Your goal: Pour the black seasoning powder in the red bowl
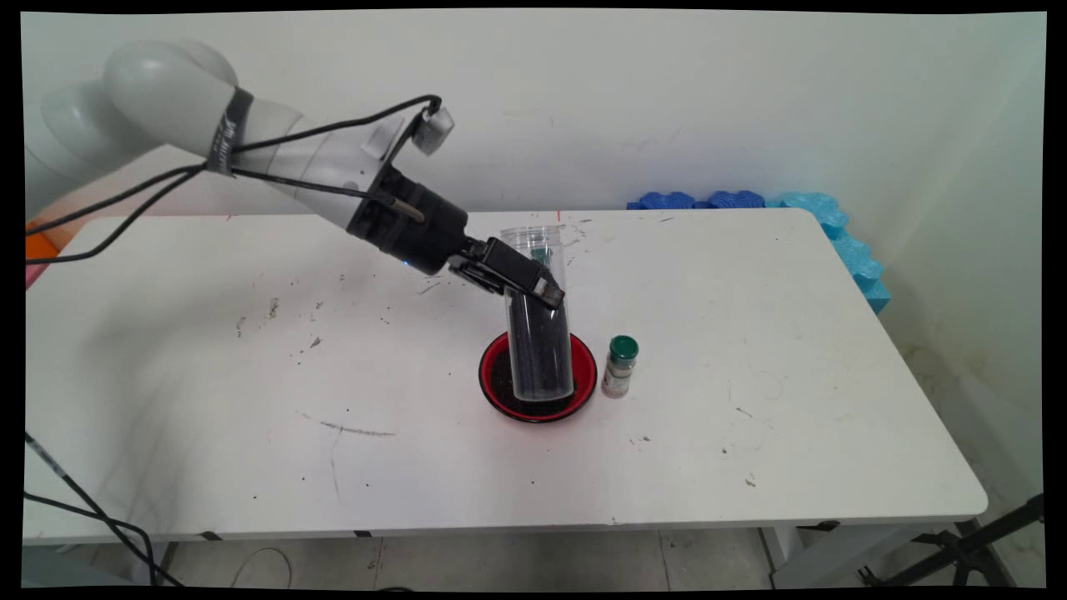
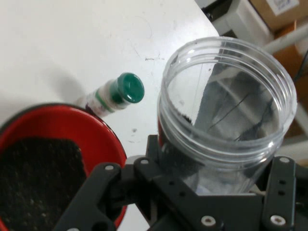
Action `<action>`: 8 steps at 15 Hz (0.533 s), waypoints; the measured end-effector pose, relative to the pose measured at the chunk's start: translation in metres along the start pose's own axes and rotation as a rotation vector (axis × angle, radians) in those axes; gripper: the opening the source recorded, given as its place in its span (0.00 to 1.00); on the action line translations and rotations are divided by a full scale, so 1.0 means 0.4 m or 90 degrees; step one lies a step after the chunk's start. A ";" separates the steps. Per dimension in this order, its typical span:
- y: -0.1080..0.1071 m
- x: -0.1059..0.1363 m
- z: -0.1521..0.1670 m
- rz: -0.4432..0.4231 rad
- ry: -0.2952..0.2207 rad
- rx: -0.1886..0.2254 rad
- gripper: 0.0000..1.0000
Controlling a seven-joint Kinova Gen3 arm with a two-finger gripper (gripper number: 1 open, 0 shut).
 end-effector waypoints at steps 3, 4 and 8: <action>0.014 0.012 -0.020 0.085 -0.004 0.011 0.00; 0.019 0.017 -0.030 0.119 -0.006 0.019 0.00; 0.031 0.032 -0.063 0.222 -0.011 0.043 0.00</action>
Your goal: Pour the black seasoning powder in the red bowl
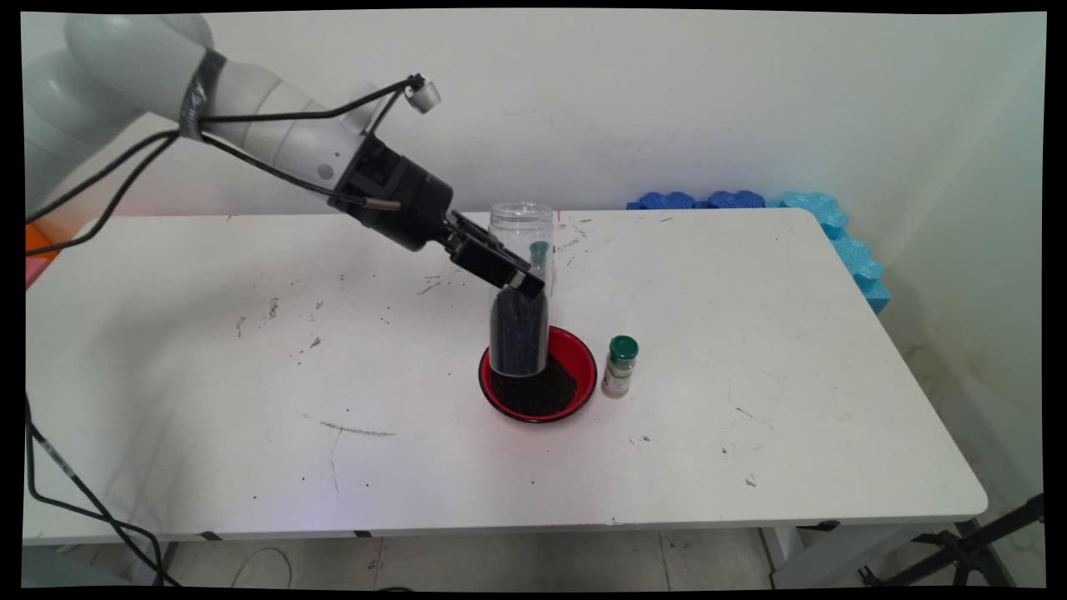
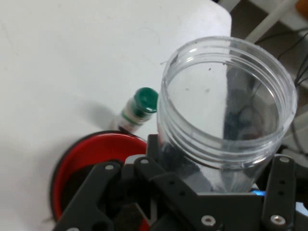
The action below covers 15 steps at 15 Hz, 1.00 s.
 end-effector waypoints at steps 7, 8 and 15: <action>0.004 0.016 -0.051 0.111 -0.011 0.045 0.00; 0.003 0.018 -0.058 0.123 -0.014 0.053 0.00; -0.015 0.008 -0.115 0.160 -0.021 0.123 0.00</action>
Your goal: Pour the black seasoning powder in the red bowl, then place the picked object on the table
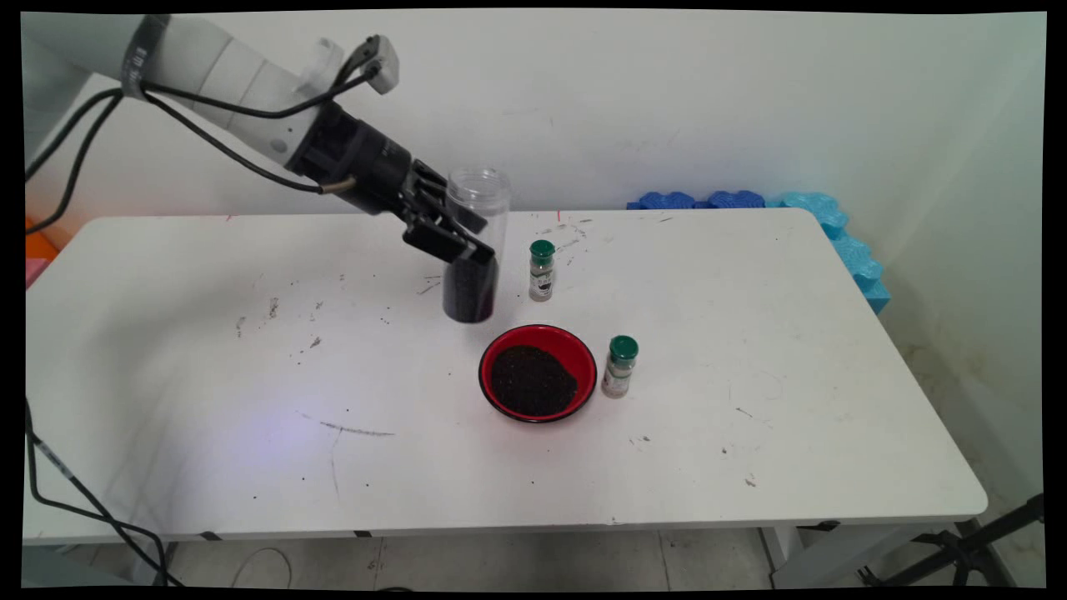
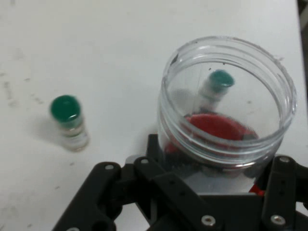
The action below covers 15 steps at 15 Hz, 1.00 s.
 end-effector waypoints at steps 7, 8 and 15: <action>-0.003 -0.080 -0.040 -0.040 0.013 0.064 0.00; -0.001 -0.096 -0.042 -0.044 0.015 0.072 0.00; 0.022 -0.201 -0.029 -0.065 0.029 0.110 0.00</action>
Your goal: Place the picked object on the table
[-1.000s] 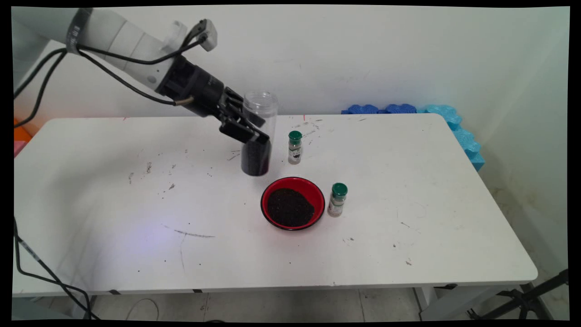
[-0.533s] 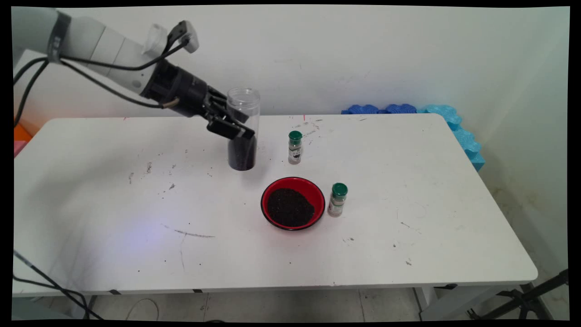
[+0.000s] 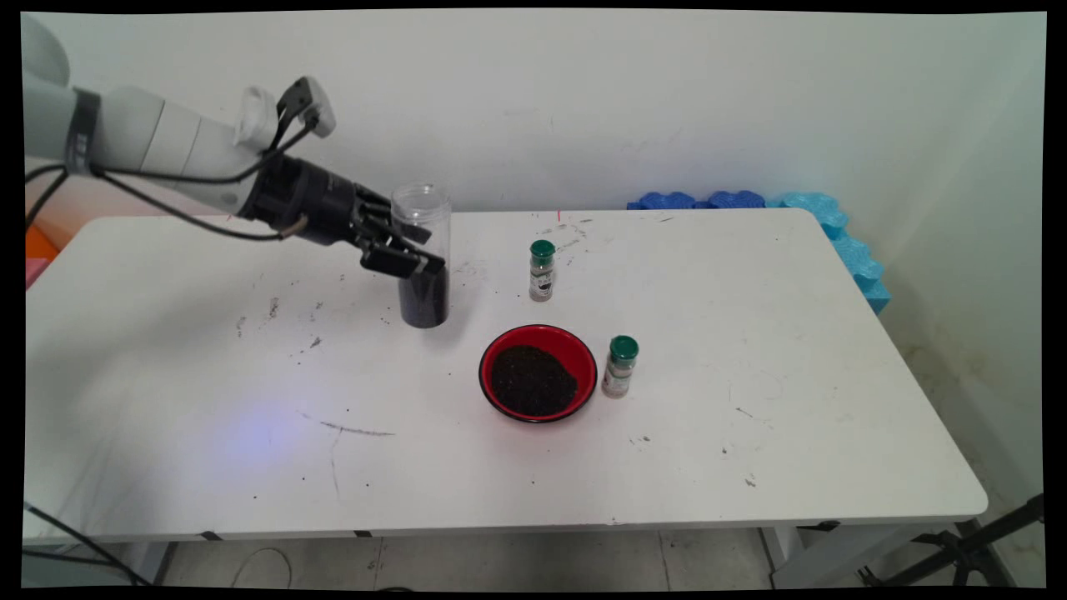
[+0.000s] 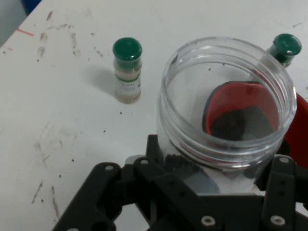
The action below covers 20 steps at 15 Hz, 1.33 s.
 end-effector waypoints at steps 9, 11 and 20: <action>0.014 -0.104 0.070 -0.028 0.017 0.024 0.00; 0.015 -0.118 0.082 -0.031 0.019 0.026 0.00; 0.025 -0.179 0.128 -0.045 0.029 0.043 0.00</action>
